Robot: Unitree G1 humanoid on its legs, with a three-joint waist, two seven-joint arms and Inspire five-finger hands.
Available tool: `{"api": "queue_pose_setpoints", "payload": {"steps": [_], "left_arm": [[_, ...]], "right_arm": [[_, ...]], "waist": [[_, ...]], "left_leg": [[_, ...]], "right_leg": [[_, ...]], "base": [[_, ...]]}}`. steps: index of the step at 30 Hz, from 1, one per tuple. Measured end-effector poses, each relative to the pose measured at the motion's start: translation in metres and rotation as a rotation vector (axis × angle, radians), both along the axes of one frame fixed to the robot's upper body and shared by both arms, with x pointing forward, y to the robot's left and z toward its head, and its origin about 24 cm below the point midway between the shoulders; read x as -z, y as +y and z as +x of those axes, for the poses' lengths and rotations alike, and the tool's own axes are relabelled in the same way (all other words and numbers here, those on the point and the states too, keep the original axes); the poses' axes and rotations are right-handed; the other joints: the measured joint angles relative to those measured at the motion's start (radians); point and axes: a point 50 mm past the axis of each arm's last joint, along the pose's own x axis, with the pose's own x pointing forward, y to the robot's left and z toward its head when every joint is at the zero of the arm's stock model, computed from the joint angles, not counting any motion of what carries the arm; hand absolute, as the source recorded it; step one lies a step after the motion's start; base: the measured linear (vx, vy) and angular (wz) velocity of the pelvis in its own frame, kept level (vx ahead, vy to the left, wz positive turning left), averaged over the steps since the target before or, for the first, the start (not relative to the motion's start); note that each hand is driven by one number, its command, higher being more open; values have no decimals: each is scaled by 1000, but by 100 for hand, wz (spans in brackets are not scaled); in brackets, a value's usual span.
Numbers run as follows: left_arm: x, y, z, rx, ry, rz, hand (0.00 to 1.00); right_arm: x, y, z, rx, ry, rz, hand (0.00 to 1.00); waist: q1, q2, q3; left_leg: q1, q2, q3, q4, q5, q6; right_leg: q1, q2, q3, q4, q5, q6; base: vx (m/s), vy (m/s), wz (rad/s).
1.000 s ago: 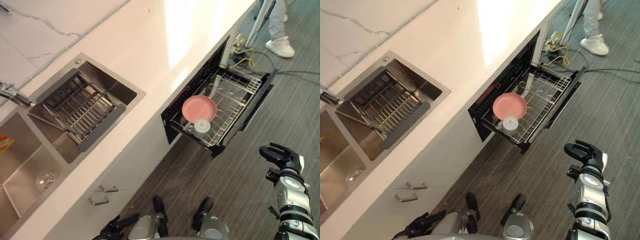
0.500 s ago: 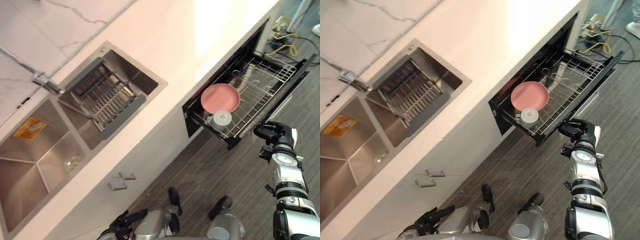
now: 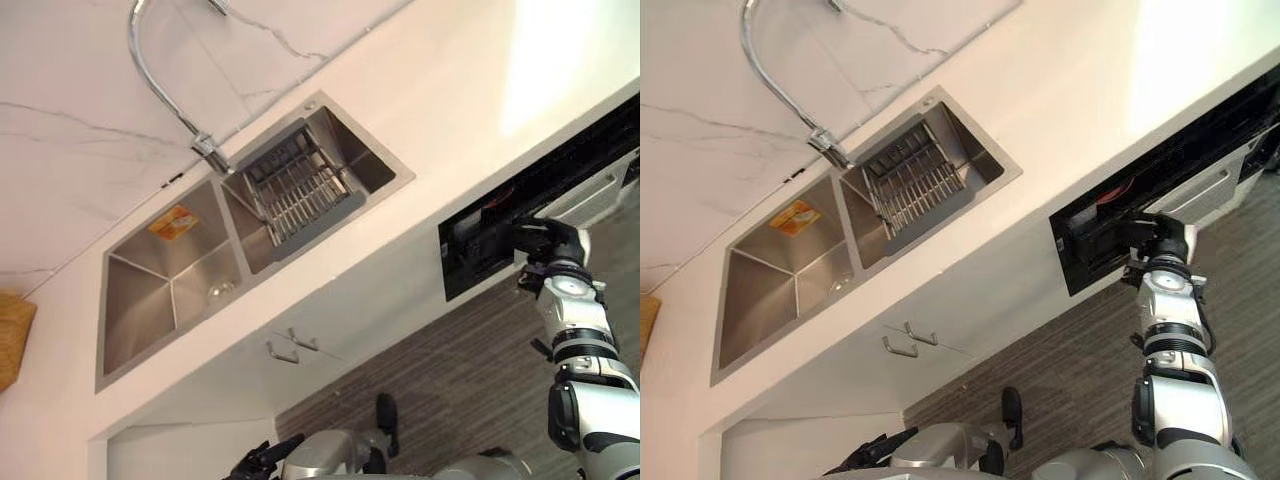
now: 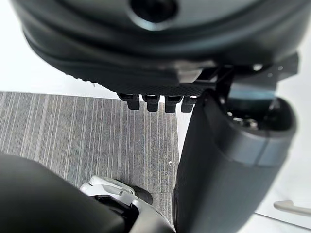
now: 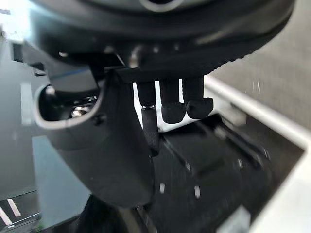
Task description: Walk over to the sink, pick up the cup, carry it to the dishwasher, place the cup inside the dishwasher, then close the dishwasher door
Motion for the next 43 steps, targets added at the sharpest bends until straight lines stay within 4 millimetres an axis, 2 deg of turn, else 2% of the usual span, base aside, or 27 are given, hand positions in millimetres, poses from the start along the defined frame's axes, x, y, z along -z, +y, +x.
{"api": "queue_pose_setpoints", "payload": {"steps": [4,7,9,12,14,15,17,20,22,23,26,27,28,29,30,31,32,33,34,35,36,37,38,39,40,43], "left_arm": [[0,0,-5,7,-9,-15,100],[0,2,-5,37,-16,-14,100],[0,5,-6,42,-15,-9,100],[0,11,-9,50,-7,3,100],[0,16,-14,45,6,14,100],[0,18,-14,45,9,18,100],[1,24,-17,23,20,24,100],[1,27,-20,-19,35,17,100],[1,32,-24,-58,43,7,100],[1,34,-25,-71,45,5,100],[2,43,-31,-118,51,5,100],[2,44,-32,-123,49,7,100],[3,44,-33,-136,48,6,100],[4,43,-37,-150,53,5,100],[5,42,-38,-162,50,9,100],[5,41,-32,-169,29,31,100],[4,43,-23,-172,11,55,100],[3,43,-19,-182,2,58,100],[3,47,-16,-194,-1,72,100],[3,48,-10,-206,1,86,100],[2,48,-8,-216,-1,95,100],[1,50,-5,-238,-10,108,100],[1,50,-5,-271,-13,111,100],[1,49,-4,-285,-19,110,100],[1,47,-5,-311,-22,103,100],[1,46,-9,-375,-13,78,100]], "right_arm": [[12,17,4,-87,-23,142,100],[25,21,-2,-122,-7,190,100],[39,24,-9,-146,23,213,100],[71,32,-32,-162,80,283,100],[107,38,-66,-136,140,361,100],[116,39,-76,-120,158,377,100],[147,41,-116,-47,232,426,100],[169,42,-151,24,304,426,100],[188,40,-187,133,358,460,100],[193,40,-197,165,372,473,100],[213,37,-254,343,464,532,100],[216,38,-263,368,478,543,100],[218,39,-273,402,480,557,100],[220,43,-279,420,476,562,100],[221,46,-282,420,478,566,100],[225,57,-283,413,474,586,100],[229,72,-280,390,466,611,100],[230,80,-278,366,466,618,100],[231,95,-271,317,458,624,100],[230,104,-267,295,440,616,100],[230,108,-265,289,430,614,100],[229,114,-262,285,421,612,100],[228,118,-258,283,418,610,100],[227,119,-257,284,418,606,100],[226,121,-254,282,415,596,100],[227,128,-253,222,466,545,100]], "waist": [[5,-2,-2],[5,-9,-5],[5,-24,-11],[8,-57,-21],[3,-87,-32],[-1,-95,-34],[-18,-119,-39],[-32,-141,-40],[-35,-170,-45],[-35,-179,-47],[-39,-235,-69],[-39,-246,-72],[-39,-259,-66],[-44,-266,-68],[-49,-272,-71],[-65,-283,-74],[-79,-286,-74],[-85,-294,-73],[-93,-306,-74],[-96,-313,-72],[-97,-317,-72],[-96,-341,-78],[-93,-358,-76],[-89,-354,-84],[-91,-348,-85],[-69,-353,-88]], "left_leg": [[0,2,0,-5,3,-5],[2,5,4,-6,-1,-10],[6,10,9,-6,-2,-11],[14,25,37,-7,-10,-18],[18,39,57,-6,-20,-23],[19,41,58,-6,-20,-24],[21,55,68,-6,-24,-28],[23,70,83,-7,-31,-33],[25,84,100,-7,-38,-28],[27,85,108,-7,-40,-26],[41,66,112,-6,-51,-20],[46,62,111,-7,-56,-19],[60,58,108,-7,-68,-6],[76,58,100,-5,-75,4],[80,57,88,-5,-77,7],[85,60,38,-4,-81,24],[81,78,-12,-4,-80,29],[76,86,-34,-3,-79,30],[66,96,-76,-3,-78,31],[62,94,-114,-3,-78,30],[59,88,-129,-3,-79,30],[52,66,-136,-3,-79,29],[60,46,-127,4,-75,21],[57,50,-97,17,-79,22],[43,70,-52,58,-96,-4],[69,87,-48,63,-107,-20]], "right_leg": [[1,1,0,1,-1,-1],[1,3,2,0,-1,-2],[1,7,8,-3,-1,-2],[-4,28,32,-21,2,-7],[-12,49,51,-40,7,-9],[-11,53,52,-44,8,-9],[-11,75,59,-70,16,-11],[-12,105,70,-104,30,-14],[-12,131,76,-138,43,-16],[-11,134,75,-143,44,-15],[16,121,52,-153,50,0],[22,114,50,-149,52,2],[26,102,87,-107,64,-17],[4,106,212,-65,96,-68],[-8,114,278,-48,112,-93],[-42,136,390,7,123,-122],[-65,230,507,-10,49,-92],[-77,288,560,-27,24,-93],[-100,389,657,-73,-2,-94],[-115,456,729,-125,-6,-96],[-120,475,763,-153,-6,-95],[-122,483,835,-220,-6,-93],[-124,464,835,-237,7,-85],[-120,459,823,-240,4,-83],[-102,457,787,-242,-5,-81],[-20,467,739,-299,5,-85]], "base": [[33,-53,2],[25,-49,-2],[44,-54,-10],[44,-58,-25],[58,-68,-27],[77,-74,-17],[61,-57,-15],[47,-37,-19],[46,-26,-19],[63,-14,-7],[104,20,13],[113,33,15],[96,67,10],[97,83,17],[106,122,51],[134,16,87],[120,-30,95],[76,-91,96],[24,-86,95],[30,-124,98],[25,-135,98],[48,-125,90],[63,-72,78],[128,-75,77],[123,-41,57],[160,-26,47]]}}
